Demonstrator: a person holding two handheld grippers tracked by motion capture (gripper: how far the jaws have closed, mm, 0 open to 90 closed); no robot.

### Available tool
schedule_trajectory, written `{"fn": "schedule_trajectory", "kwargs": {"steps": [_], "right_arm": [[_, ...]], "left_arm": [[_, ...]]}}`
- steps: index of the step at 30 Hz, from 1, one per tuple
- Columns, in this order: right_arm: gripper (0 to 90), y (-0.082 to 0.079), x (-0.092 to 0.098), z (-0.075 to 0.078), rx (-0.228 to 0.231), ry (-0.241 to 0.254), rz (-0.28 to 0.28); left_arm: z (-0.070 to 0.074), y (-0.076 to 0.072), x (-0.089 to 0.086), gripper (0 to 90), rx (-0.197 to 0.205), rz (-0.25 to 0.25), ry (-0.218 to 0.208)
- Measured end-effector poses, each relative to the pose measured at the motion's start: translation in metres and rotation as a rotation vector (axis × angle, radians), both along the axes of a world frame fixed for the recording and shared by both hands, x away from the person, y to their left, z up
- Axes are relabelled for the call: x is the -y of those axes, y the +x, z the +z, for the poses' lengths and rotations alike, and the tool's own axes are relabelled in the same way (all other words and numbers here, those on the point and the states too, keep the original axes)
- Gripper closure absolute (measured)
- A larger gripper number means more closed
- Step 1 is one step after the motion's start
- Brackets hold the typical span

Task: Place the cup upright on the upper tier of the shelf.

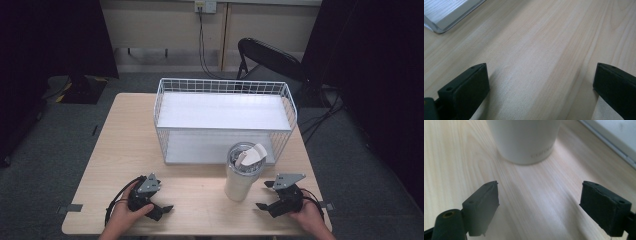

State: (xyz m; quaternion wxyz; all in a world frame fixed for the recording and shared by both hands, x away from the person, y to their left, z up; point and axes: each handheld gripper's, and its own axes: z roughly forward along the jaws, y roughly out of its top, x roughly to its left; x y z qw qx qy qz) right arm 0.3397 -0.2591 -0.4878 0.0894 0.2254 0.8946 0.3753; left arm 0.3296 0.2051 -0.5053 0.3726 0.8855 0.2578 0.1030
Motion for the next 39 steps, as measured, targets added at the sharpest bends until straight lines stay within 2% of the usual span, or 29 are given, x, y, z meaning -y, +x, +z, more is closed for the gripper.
{"fn": "schedule_trajectory", "kwargs": {"steps": [10, 14, 21, 39], "right_arm": [[15.1, 0.000, -0.005, 0.013, 0.005, 0.024, 0.019], [14.5, 0.002, -0.008, 0.020, -0.004, 0.053, 0.023], [14.4, 0.004, -0.014, 0.033, 0.013, 0.058, 0.042], [14.0, 0.009, -0.026, 0.053, 0.025, 0.157, 0.055]], "left_arm": [[0.000, 0.000, 0.000, 0.0, 0.000, 0.001, -0.001], [0.000, 0.000, 0.000, 0.0, 0.000, 0.000, -0.001], [0.000, 0.000, 0.000, 0.0, 0.000, 0.000, -0.001], [0.000, 0.000, 0.000, 0.0, 0.000, 0.000, -0.001]]}}
